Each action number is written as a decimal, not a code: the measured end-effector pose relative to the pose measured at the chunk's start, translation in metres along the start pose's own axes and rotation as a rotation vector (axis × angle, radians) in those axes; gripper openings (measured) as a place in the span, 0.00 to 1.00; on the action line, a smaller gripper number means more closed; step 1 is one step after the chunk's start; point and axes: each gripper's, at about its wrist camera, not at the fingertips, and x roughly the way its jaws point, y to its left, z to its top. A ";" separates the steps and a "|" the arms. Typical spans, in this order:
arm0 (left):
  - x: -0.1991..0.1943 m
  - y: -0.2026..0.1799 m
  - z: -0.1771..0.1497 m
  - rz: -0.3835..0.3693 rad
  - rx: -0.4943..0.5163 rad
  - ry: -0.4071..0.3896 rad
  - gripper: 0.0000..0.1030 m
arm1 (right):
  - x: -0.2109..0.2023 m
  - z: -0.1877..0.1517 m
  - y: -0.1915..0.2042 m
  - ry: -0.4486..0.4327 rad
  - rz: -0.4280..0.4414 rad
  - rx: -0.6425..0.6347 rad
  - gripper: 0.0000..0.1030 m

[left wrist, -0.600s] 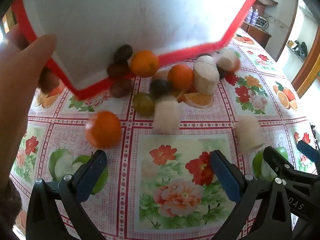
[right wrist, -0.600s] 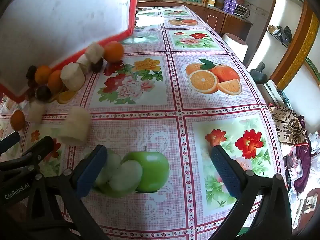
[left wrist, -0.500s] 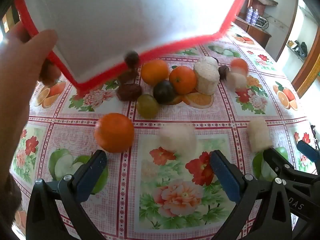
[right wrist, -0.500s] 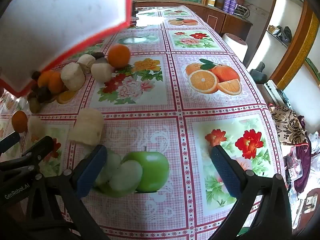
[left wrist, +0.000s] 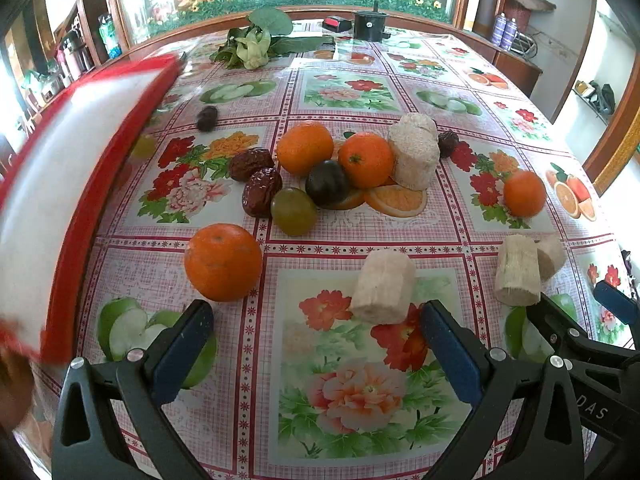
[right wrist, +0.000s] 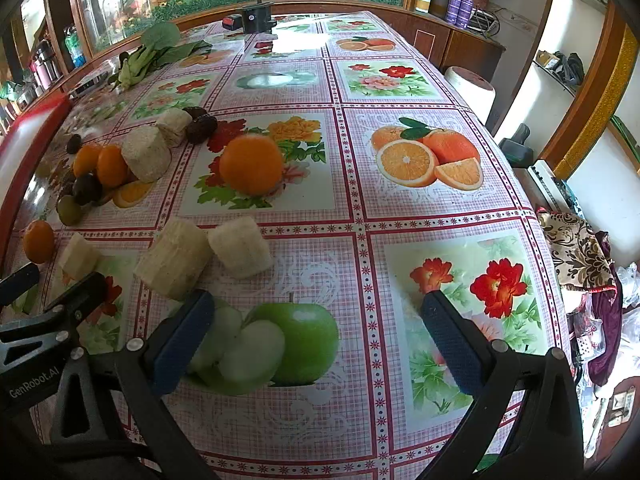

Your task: Organize fruits

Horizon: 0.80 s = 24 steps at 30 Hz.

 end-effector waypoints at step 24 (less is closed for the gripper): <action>0.000 0.000 0.000 0.000 -0.001 -0.001 1.00 | 0.000 0.006 0.000 0.054 0.015 -0.022 1.00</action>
